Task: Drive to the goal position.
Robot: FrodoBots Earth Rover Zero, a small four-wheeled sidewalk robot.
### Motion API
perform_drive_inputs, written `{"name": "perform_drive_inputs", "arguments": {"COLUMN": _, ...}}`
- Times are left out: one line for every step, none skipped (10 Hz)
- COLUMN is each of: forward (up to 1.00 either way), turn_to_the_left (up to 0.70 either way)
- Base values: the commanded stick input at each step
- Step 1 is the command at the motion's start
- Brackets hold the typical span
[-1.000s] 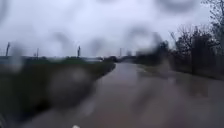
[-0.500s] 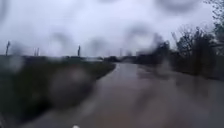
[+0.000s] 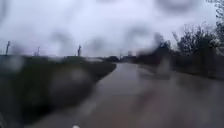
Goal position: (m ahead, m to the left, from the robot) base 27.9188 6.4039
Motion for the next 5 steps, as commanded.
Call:
{"name": "perform_drive_inputs", "arguments": {"forward": 0.70, "turn_to_the_left": 0.00}}
{"name": "perform_drive_inputs", "arguments": {"forward": 0.70, "turn_to_the_left": 0.00}}
{"name": "perform_drive_inputs", "arguments": {"forward": 0.70, "turn_to_the_left": 0.00}}
{"name": "perform_drive_inputs", "arguments": {"forward": 0.70, "turn_to_the_left": 0.00}}
{"name": "perform_drive_inputs", "arguments": {"forward": 0.70, "turn_to_the_left": 0.00}}
